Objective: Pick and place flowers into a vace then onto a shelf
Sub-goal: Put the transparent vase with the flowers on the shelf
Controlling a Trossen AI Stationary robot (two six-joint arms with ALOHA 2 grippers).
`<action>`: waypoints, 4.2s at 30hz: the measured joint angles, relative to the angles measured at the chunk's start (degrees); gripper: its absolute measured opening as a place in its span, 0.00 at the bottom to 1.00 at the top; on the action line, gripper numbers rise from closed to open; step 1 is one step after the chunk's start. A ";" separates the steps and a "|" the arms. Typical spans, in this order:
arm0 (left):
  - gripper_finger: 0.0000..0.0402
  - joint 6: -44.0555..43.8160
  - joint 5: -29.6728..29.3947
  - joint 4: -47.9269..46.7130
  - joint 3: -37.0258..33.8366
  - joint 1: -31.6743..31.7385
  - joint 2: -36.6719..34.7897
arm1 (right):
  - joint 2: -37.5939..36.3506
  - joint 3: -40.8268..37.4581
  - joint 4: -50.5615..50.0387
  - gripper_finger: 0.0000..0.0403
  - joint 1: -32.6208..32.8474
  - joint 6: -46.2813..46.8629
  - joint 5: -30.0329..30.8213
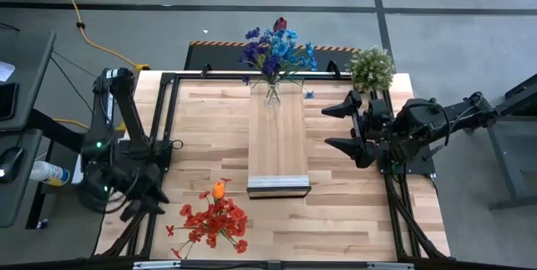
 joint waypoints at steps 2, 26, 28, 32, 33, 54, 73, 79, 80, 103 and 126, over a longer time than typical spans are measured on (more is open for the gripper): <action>0.58 -2.45 2.83 -0.52 0.00 0.02 2.64 | 0.02 0.00 0.50 0.95 0.00 -0.10 0.00; 0.58 -2.90 5.17 2.28 0.00 0.02 29.47 | 0.00 0.04 0.91 0.95 0.00 0.03 -0.02; 0.58 -2.88 5.04 3.43 -0.02 0.10 30.01 | 0.00 0.04 0.91 0.95 0.00 -0.01 0.00; 0.58 -2.89 3.19 4.32 -0.01 0.13 30.19 | 0.00 0.04 0.91 0.95 0.00 -0.03 -0.02; 0.58 -2.86 1.85 4.31 -0.02 0.13 30.19 | 0.00 0.04 0.91 0.95 0.00 -0.12 -0.01; 0.58 -15.78 -7.48 3.92 -0.32 0.90 37.45 | 0.00 0.04 0.91 0.95 -0.02 -0.21 -0.77; 0.58 -25.10 -11.54 7.50 -0.03 2.06 43.06 | -1.53 0.00 1.31 0.95 0.31 -0.19 -2.30; 0.58 -24.66 -11.52 2.73 -0.07 4.40 41.23 | -1.88 0.00 1.33 0.95 0.30 -0.23 -2.40; 0.58 -24.65 -11.53 1.86 -0.07 4.84 41.03 | -1.86 0.00 1.32 0.95 0.28 -0.23 -2.39; 0.58 -18.29 -12.64 14.00 -0.04 6.71 44.90 | -1.84 0.00 1.28 0.95 0.22 -0.27 -1.43; 0.58 4.46 -15.95 28.26 -0.07 10.76 45.73 | -1.84 0.00 1.10 0.95 0.24 0.18 -1.29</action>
